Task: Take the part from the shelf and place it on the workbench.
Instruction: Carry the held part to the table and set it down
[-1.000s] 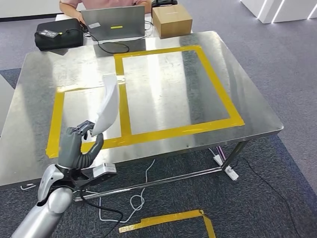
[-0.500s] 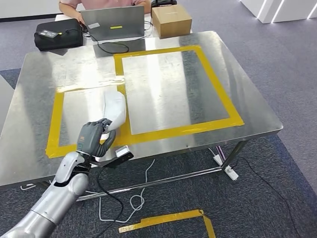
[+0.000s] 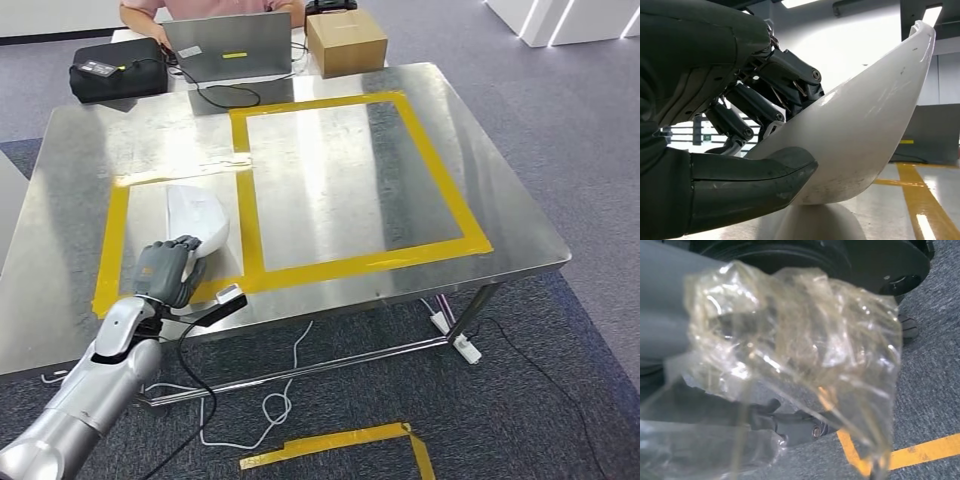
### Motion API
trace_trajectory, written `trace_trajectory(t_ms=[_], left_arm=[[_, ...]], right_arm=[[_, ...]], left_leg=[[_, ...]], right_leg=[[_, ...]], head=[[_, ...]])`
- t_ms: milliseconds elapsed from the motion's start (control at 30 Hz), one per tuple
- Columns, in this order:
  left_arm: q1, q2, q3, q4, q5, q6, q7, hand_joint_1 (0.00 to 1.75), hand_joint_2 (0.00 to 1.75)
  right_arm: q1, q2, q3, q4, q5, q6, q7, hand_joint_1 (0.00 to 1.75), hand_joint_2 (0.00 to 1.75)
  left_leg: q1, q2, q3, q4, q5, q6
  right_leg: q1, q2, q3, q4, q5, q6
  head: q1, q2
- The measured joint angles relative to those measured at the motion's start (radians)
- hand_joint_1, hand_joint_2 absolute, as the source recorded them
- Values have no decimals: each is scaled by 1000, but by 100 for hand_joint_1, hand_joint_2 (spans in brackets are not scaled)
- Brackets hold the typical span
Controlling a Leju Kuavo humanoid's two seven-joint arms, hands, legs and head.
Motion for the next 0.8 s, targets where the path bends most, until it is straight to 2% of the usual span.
trace_trajectory(t_ms=[533,667,733,800], left_arm=[[14,33,42,19,-90,-8,20,175,175],[16,34,44,22,-92,-8,19,0,175],[18,35,44,23,-98,-7,20,0,175],[21,36,45,24,-105,-4,19,0,87]], right_arm=[[-2,-11,0,-13,2,14,-18,0,0],[-2,-14,0,-17,2,15,-18,0,0],[-2,-15,0,-18,2,15,-19,0,0],[-2,-15,0,-20,3,15,-19,0,0]], left_leg=[[0,1,0,0,0,0],[0,1,0,0,0,0],[0,0,0,0,0,0],[0,0,0,0,0,0]], right_leg=[[0,1,0,0,0,0],[0,1,0,0,0,0],[0,1,0,0,0,0],[0,1,0,0,0,0]], head=[[0,0],[0,0],[0,0],[0,0]])
